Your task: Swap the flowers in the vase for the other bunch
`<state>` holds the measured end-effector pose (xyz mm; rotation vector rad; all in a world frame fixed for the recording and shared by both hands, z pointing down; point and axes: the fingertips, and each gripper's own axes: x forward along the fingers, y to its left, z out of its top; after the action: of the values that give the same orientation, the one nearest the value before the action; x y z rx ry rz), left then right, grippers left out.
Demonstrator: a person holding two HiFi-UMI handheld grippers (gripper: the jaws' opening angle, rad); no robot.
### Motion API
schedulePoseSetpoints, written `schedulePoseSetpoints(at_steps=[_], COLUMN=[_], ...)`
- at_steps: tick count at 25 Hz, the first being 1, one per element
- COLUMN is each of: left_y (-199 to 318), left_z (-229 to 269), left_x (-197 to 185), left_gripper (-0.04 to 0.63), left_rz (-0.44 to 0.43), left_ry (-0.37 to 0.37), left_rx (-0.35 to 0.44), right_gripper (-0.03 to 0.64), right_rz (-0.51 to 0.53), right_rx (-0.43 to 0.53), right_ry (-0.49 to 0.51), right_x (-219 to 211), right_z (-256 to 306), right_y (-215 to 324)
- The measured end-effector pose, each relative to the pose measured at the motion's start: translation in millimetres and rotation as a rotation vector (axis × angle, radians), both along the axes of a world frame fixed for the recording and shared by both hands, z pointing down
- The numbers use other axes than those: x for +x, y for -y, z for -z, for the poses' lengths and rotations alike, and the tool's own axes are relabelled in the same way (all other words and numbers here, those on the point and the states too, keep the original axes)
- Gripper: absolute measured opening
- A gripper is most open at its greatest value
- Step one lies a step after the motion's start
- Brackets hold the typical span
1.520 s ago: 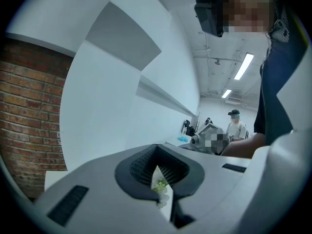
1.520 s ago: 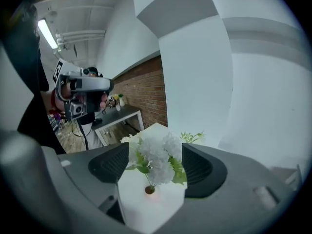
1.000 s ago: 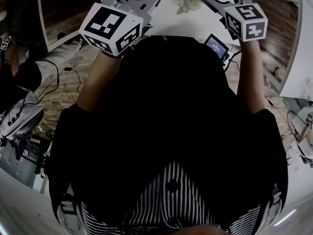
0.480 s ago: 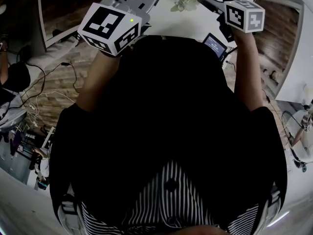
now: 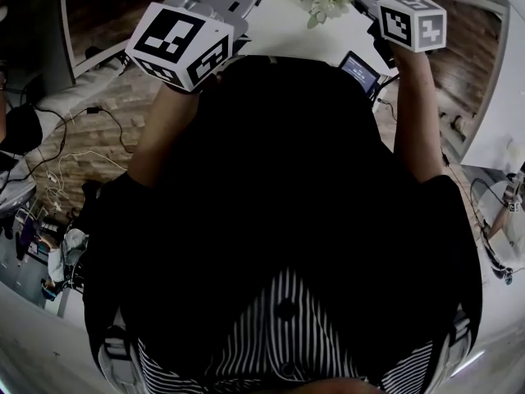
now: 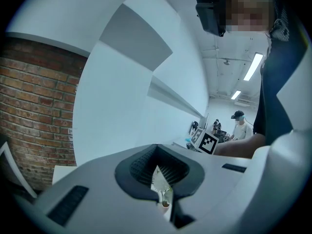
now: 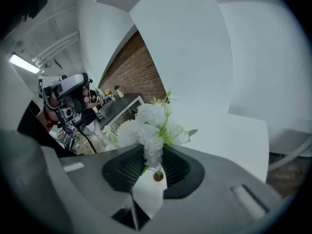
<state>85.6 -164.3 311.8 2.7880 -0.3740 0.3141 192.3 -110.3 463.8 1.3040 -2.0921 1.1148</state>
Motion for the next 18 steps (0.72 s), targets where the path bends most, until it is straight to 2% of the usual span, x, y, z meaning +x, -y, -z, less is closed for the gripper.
schedulePoseSetpoints(at_steps=[10,18], left_y=[0,3], left_z=[6,16], left_x=[-1,-22], left_gripper=[0.006,0.006], left_rz=[-0.003,-0.022], left_ry=[-0.015,-0.060], left_rx=[0.001,0.000], right_gripper=[0.078,0.077], right_rz=[-0.015,-0.045], right_rx=[0.028,0.069], right_ry=[0.017,-0.005], right_x=[-2,-19], right_z=[17,43], right_y=[0,2])
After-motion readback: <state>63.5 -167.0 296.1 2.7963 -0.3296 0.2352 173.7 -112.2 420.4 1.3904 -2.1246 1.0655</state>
